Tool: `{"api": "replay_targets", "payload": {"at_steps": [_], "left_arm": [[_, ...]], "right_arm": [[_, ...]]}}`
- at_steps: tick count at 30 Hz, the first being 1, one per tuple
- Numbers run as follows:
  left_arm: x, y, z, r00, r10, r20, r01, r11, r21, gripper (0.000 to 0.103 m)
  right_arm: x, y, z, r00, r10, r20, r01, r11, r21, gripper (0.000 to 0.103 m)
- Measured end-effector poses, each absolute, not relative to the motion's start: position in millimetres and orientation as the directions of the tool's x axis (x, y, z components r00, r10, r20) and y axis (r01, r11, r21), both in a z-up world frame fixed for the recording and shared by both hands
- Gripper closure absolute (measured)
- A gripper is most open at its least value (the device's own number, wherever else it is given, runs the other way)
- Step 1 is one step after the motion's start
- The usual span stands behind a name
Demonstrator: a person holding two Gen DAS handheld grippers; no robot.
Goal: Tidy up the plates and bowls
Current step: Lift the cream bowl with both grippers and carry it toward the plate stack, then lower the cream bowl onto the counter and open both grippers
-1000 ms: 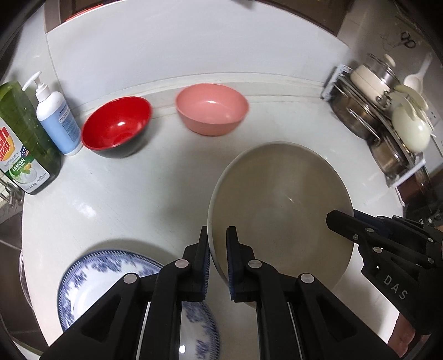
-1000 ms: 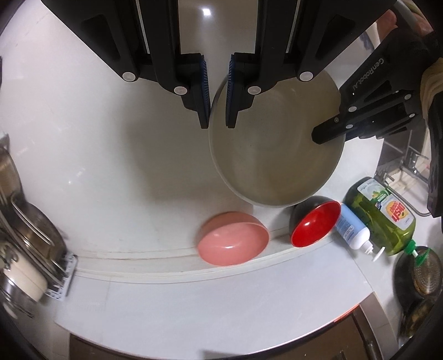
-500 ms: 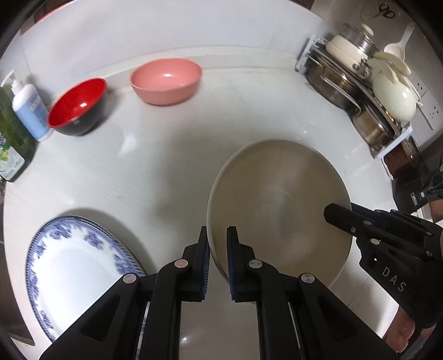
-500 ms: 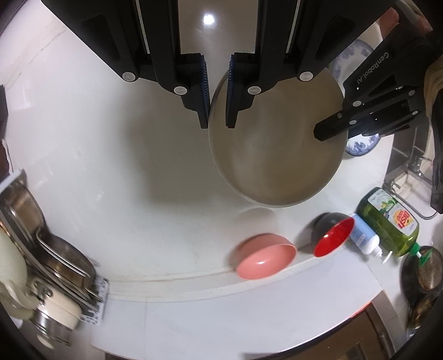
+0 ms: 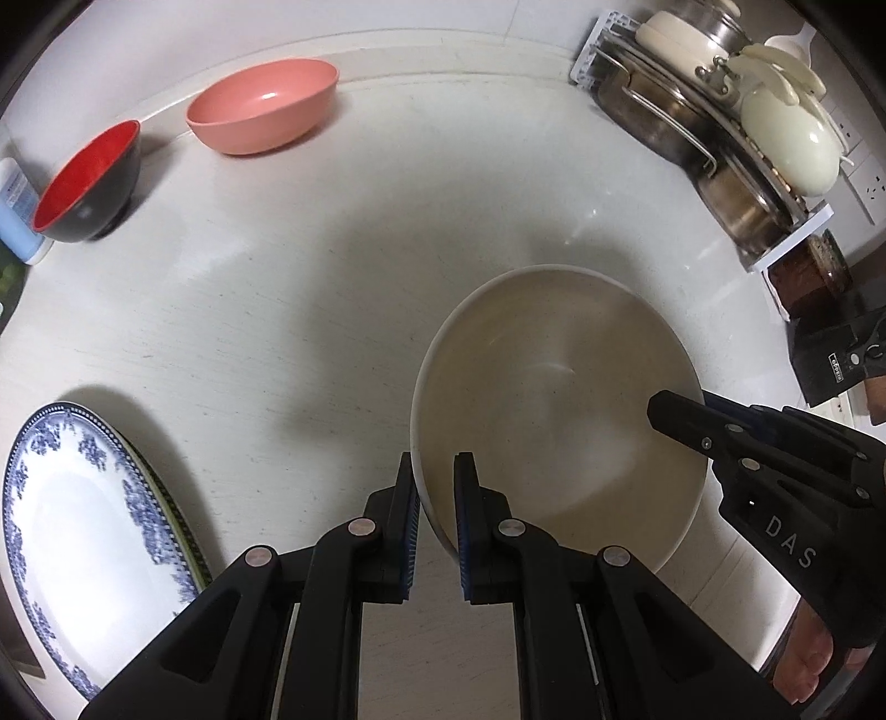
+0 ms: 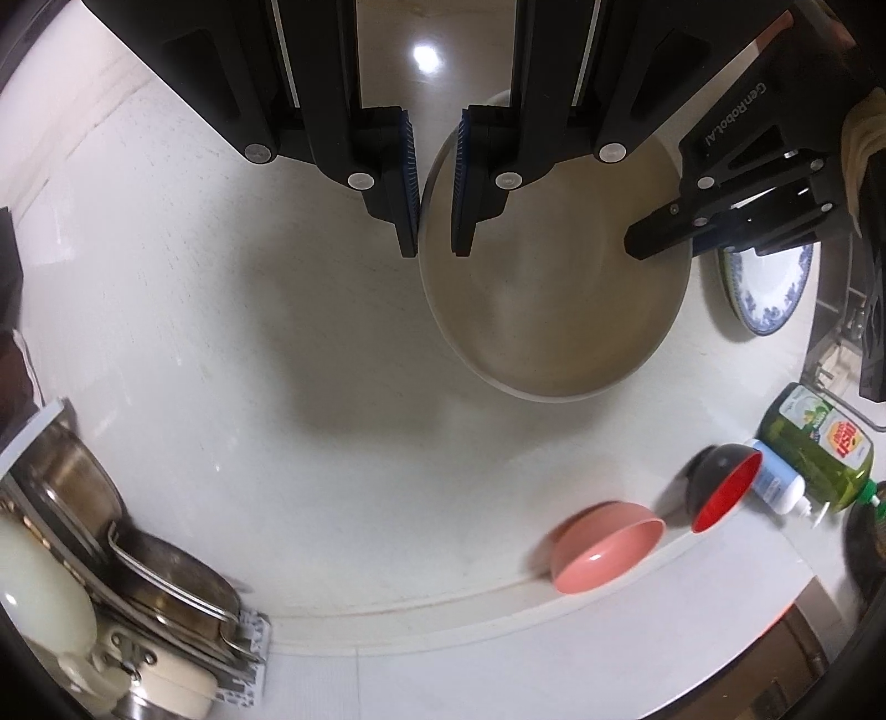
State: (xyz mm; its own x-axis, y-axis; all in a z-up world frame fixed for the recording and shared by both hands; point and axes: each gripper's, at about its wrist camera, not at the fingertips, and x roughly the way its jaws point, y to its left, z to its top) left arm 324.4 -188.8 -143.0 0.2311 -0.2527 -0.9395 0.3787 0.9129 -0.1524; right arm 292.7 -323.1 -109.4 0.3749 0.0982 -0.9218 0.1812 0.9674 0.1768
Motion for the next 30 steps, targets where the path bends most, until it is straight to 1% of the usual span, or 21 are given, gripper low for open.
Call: {"api": "replay_targets", "payload": {"at_steps": [10,25,27,29,30], "left_arm": [[324.1,-196.8,-150.5,0.213,-0.234,-0.949,0.36,0.921,-0.146,0.09],[324.5,-198.8,-150.0,0.221,-0.244,-0.944,0.338,0.927,-0.161,0.084],[324.5,-197.2,-149.2,0.224,-0.247,-0.943,0.334,0.928,-0.164,0.08],[324.2,-196.5,-146.9,0.24,-0.249,-0.938,0.333,0.929,-0.161,0.069],[324.0,-196.1,-144.8,0.257,-0.244,-0.935,0.333,0.931,-0.151,0.066]], "right_arm": [[292.8,-333.3,-124.4,0.349,0.116,-0.93,0.18,0.966,0.187,0.09],[295.6,-334.4,-132.0,0.34,0.147,-0.929,0.169,0.962,0.214,0.089],[294.9,-335.7,-132.6,0.34,0.152,-0.928,0.17,0.961,0.219,0.089],[294.3,-337.0,-133.1,0.339,0.156,-0.928,0.169,0.96,0.223,0.089],[294.0,-337.7,-132.8,0.342,0.158,-0.926,0.169,0.959,0.226,0.089]]}}
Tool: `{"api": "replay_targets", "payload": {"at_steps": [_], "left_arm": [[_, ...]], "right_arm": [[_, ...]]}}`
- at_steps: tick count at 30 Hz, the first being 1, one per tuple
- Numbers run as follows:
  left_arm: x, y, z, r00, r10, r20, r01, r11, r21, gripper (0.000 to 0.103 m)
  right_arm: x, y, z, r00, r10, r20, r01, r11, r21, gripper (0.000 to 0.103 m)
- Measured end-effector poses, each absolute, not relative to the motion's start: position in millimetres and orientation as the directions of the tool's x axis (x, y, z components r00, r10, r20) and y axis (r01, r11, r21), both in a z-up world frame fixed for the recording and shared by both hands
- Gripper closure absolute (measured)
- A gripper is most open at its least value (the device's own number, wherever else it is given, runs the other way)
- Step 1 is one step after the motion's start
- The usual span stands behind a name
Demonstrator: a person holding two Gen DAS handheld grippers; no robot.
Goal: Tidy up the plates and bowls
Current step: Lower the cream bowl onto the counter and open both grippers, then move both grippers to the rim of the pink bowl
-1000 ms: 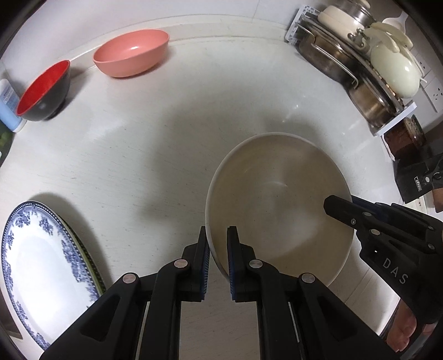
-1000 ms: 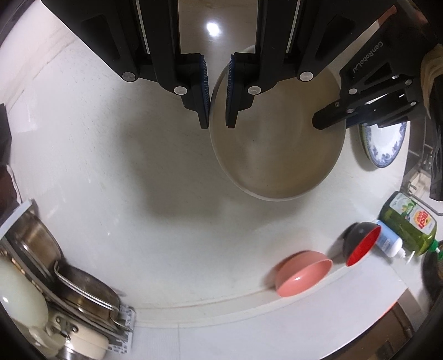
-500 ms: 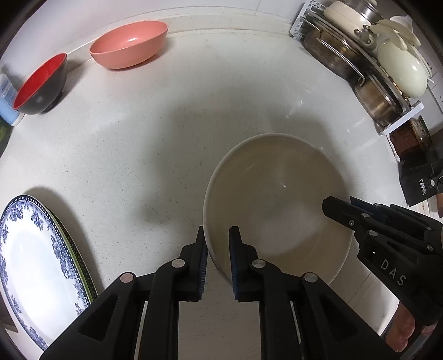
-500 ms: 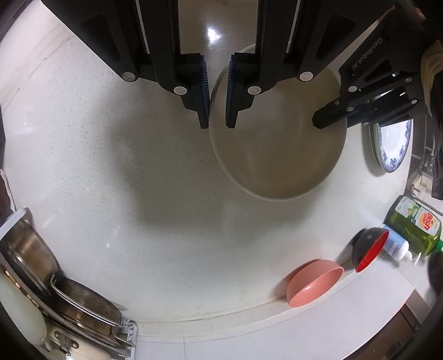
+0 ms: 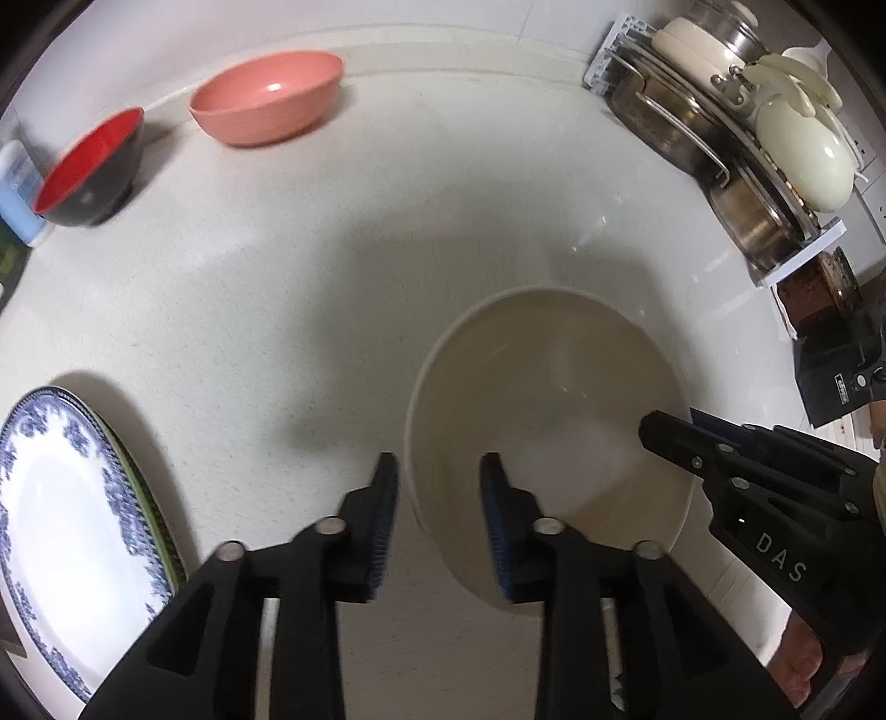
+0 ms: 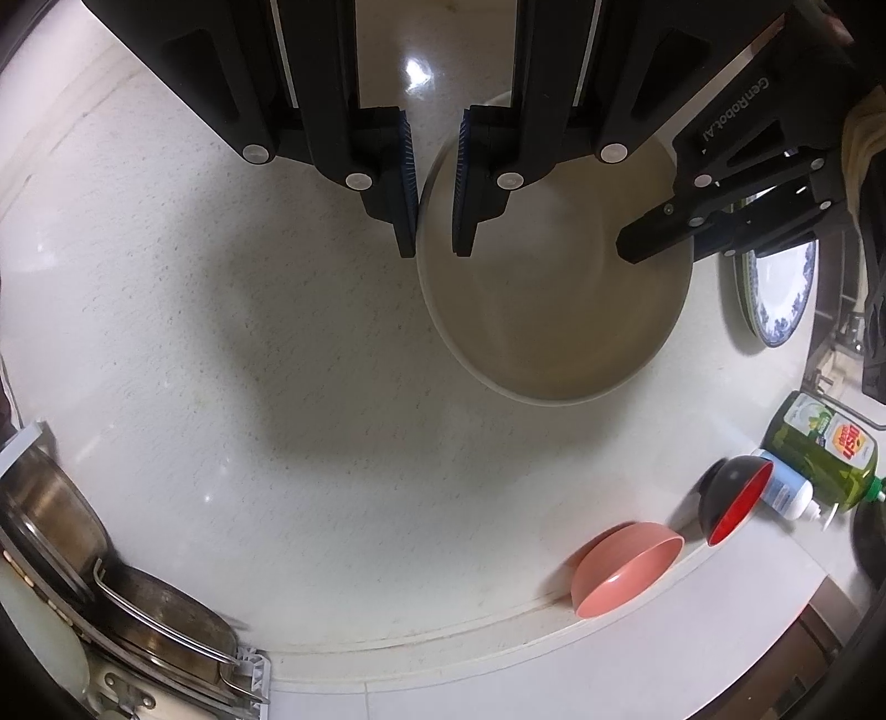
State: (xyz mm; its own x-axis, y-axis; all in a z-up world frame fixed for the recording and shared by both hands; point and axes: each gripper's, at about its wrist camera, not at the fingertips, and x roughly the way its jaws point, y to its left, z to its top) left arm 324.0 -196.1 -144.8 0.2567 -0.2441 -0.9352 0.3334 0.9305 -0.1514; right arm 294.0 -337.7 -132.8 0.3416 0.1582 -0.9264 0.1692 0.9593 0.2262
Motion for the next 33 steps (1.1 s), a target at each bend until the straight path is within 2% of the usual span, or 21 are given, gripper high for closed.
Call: {"api": "replay_targets", "payload": {"at_steps": [2,3,5,11,22,26,33], "left_arm": [[324.1,-193.9,-139.6,0.294,-0.231,-0.927,0.336,0.934,-0.126,0.054],[324.4,-192.1,-136.3,0.31,-0.226,-0.924,0.333,0.936,-0.117,0.052],[326.3,-185.8,-128.7,0.342,-0.225,-0.913,0.321,0.94,-0.112,0.044],[336.9,-167.0,-102.8,0.454,-0.195,-0.869,0.295,0.954,-0.06,0.027],[370.7,-130.0,-63.9,0.56,-0.16,-0.813,0.288,0.958,0.01,0.023],[386.0,-117.5,-53.1,0.58,-0.146,-0.801,0.295,0.955,0.039,0.022],[420.1,-99.5,-40.9,0.592,-0.128,-0.796,0.294,0.954,0.065,0.022]], "right_arm": [[293.0,-336.9,-131.9,0.346,0.151,-0.926,0.166,0.962,0.219,0.088],[292.1,-336.9,-130.1,0.354,0.144,-0.924,0.167,0.962,0.214,0.086],[290.1,-336.1,-125.4,0.369,0.127,-0.921,0.174,0.964,0.203,0.071],[291.4,-334.2,-106.3,0.415,0.097,-0.905,0.182,0.965,0.186,0.07],[324.9,-301.3,-67.8,0.509,0.111,-0.854,0.109,0.975,0.192,0.07],[339.7,-287.3,-57.3,0.528,0.123,-0.84,0.095,0.975,0.202,0.065],[372.1,-267.7,-43.5,0.542,0.123,-0.831,0.074,0.978,0.193,0.065]]}}
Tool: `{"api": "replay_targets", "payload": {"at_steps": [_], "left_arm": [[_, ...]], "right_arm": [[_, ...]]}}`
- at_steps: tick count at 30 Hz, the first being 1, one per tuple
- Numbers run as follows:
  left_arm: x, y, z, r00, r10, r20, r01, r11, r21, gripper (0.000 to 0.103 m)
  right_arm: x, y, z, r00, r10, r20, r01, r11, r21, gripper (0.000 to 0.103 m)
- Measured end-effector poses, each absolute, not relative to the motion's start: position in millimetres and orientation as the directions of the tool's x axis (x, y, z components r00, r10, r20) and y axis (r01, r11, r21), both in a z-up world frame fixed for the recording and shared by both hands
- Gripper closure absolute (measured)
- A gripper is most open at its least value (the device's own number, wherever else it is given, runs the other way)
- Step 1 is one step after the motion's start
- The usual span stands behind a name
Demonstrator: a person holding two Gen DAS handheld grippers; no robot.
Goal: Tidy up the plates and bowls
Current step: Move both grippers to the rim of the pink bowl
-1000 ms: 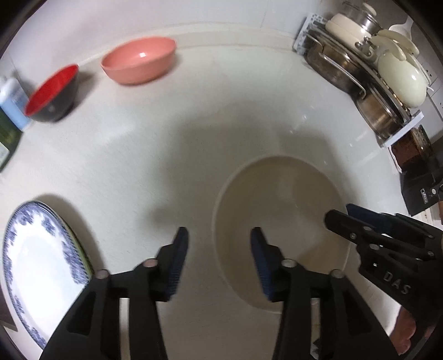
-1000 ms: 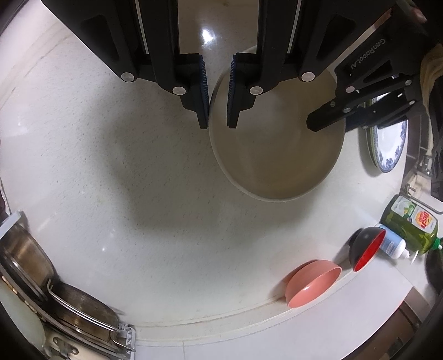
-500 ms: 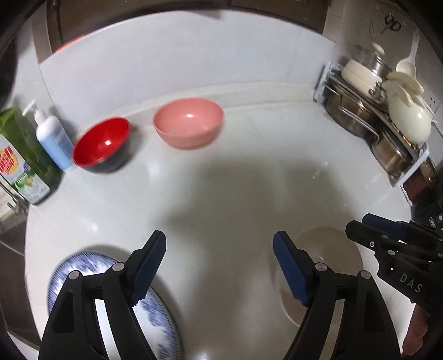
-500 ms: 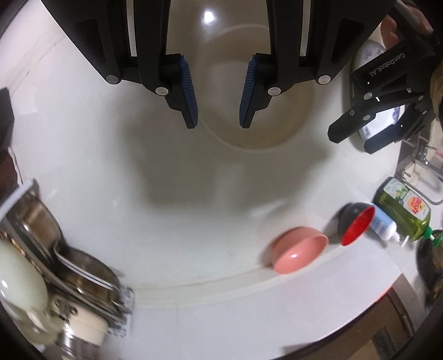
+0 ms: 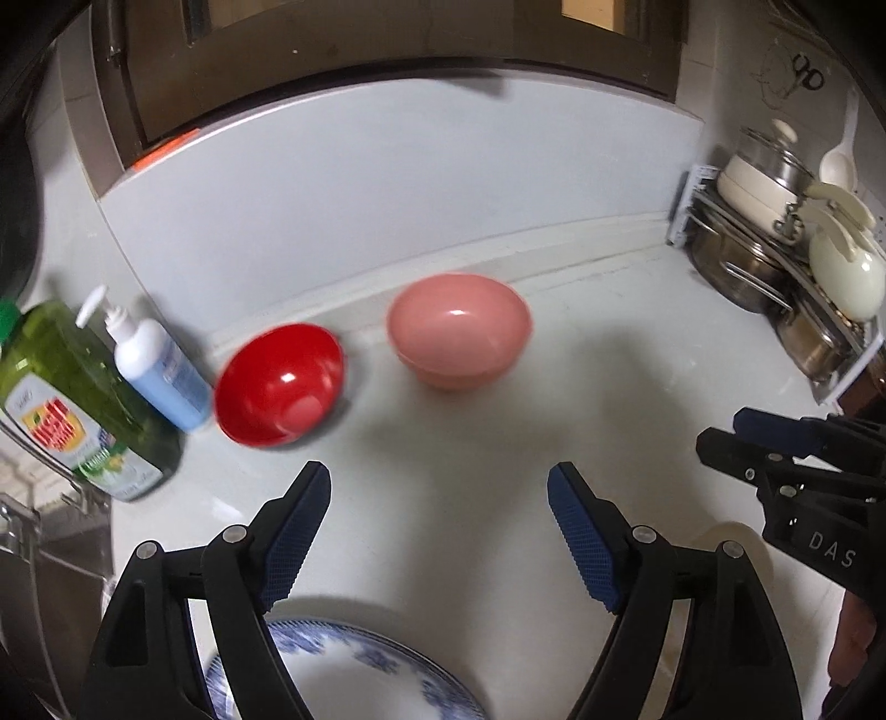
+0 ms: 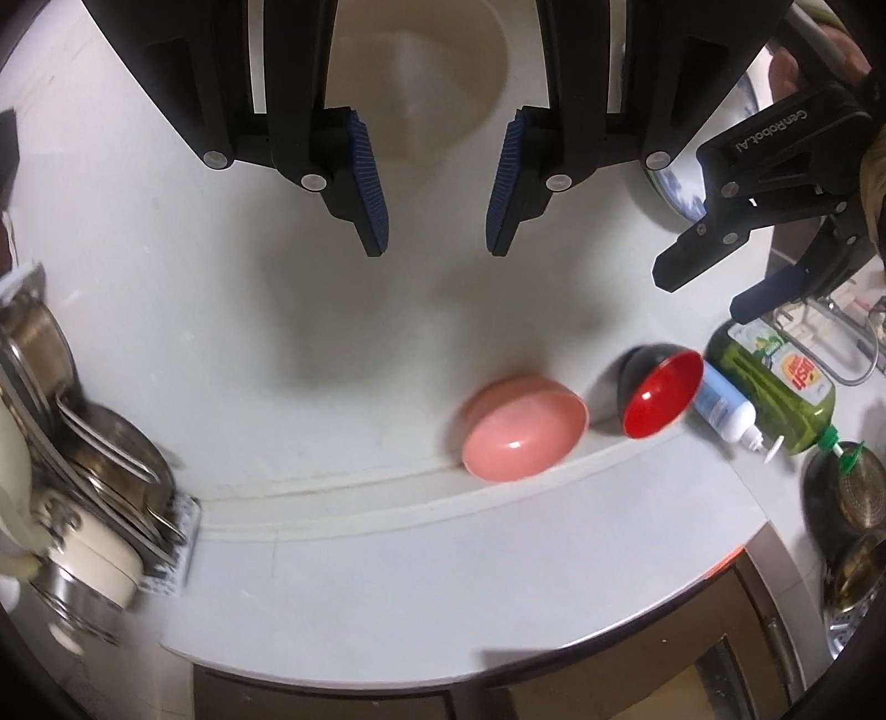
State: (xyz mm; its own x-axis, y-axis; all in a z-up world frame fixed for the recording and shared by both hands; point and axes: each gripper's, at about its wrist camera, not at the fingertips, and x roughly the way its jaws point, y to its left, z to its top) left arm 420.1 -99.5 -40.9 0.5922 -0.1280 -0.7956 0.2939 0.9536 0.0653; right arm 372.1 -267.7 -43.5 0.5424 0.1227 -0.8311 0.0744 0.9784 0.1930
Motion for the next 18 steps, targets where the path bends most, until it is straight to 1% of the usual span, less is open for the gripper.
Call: {"api": "replay_targets", "payload": {"at_steps": [10,18], "left_arm": [[472.9,-82.3,-36.7,0.598,-0.112,-0.794,0.299,0.95,0.091,0.022],[522.2,-89.4,-53.9,0.569,-0.121,-0.814,0.32,0.944,0.083,0.023]], "right_arm": [[425.4,-251.5,-38.3,0.547,0.119,-0.829,0.059,0.982,0.18,0.065],[469.4,-243.4,-40.9,0.537,0.126,-0.834,0.071,0.979,0.193,0.065]]}}
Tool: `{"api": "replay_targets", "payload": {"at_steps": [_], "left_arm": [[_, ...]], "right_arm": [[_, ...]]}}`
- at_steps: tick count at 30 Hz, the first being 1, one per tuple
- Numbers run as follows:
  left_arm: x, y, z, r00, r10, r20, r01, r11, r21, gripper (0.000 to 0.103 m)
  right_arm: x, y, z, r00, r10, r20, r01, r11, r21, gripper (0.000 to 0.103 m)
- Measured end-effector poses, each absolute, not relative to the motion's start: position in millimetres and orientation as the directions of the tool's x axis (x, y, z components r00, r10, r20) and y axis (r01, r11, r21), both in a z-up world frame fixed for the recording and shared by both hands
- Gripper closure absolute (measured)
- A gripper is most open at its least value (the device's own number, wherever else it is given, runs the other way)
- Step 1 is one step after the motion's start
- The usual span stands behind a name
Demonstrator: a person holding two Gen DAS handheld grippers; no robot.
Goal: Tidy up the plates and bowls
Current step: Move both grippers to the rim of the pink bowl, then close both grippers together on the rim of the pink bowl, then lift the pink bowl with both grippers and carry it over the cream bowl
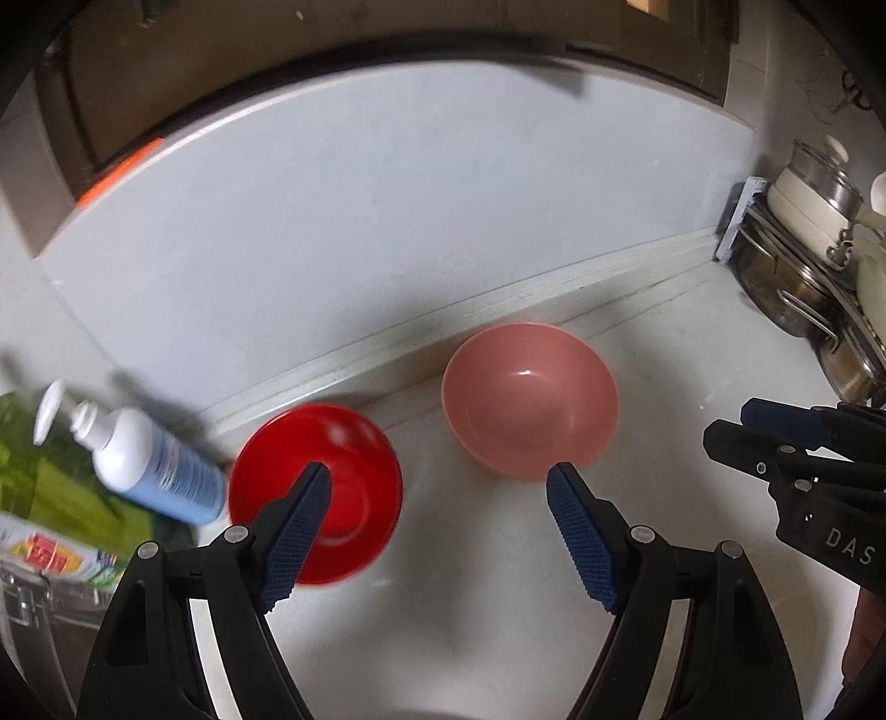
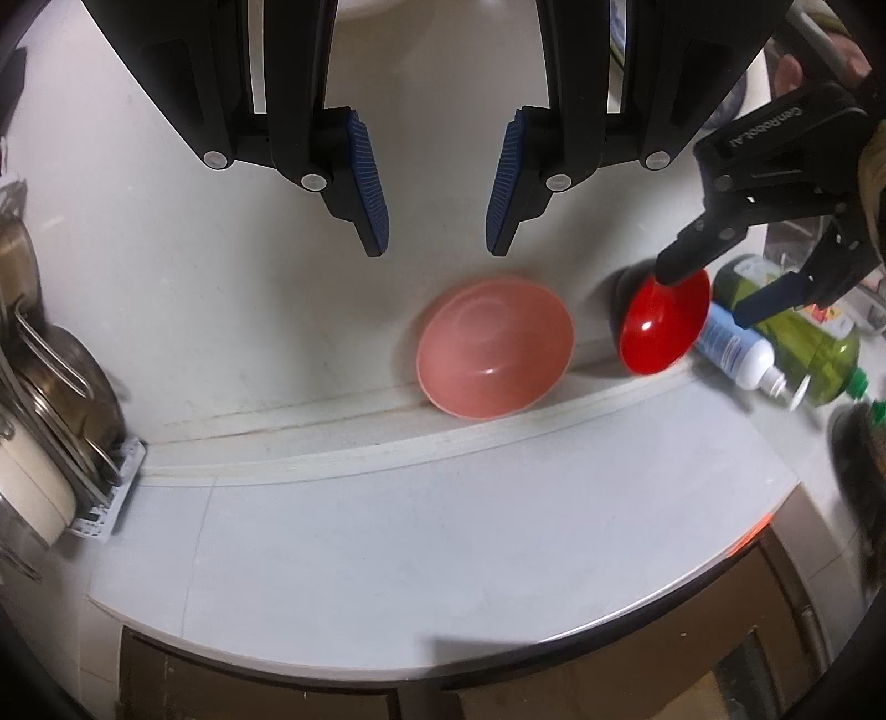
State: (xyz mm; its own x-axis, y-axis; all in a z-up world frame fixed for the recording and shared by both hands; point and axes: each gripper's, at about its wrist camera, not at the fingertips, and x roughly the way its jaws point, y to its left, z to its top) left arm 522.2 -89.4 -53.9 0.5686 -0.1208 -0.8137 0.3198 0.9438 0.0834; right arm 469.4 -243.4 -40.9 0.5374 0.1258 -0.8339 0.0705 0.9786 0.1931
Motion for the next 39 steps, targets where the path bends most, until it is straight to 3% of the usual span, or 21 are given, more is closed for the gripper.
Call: {"api": "replay_targets", "payload": {"at_steps": [15,24,32,39], "left_arm": [[602.8,-116.1,-99.4,0.494,-0.093,-0.865,0.328,0.941,0.086,0.035],[629.8,-125.1,-123.9,0.411,-0.082,-0.908,0.334,0.94,0.066,0.056],[636.3,-138.8,-140.6,0.335,-0.101,-0.937,0.361,0.932,0.029,0.083],[637.7,-136.6,-144.8,0.324,-0.101,-0.941,0.344,0.939,0.018,0.091]], "right_arm": [[541.4,-251.5,-83.3,0.463,0.178,-0.868,0.163,0.946,0.281,0.065],[564.8,-258.0,-111.2,0.406,0.2,-0.892,0.198,0.933,0.299,0.067],[575.3,-264.9,-129.7,0.36,0.236,-0.903,0.22,0.919,0.328,0.082],[577.8,-270.5,-134.3,0.345,0.238,-0.908,0.232,0.916,0.328,0.09]]}}
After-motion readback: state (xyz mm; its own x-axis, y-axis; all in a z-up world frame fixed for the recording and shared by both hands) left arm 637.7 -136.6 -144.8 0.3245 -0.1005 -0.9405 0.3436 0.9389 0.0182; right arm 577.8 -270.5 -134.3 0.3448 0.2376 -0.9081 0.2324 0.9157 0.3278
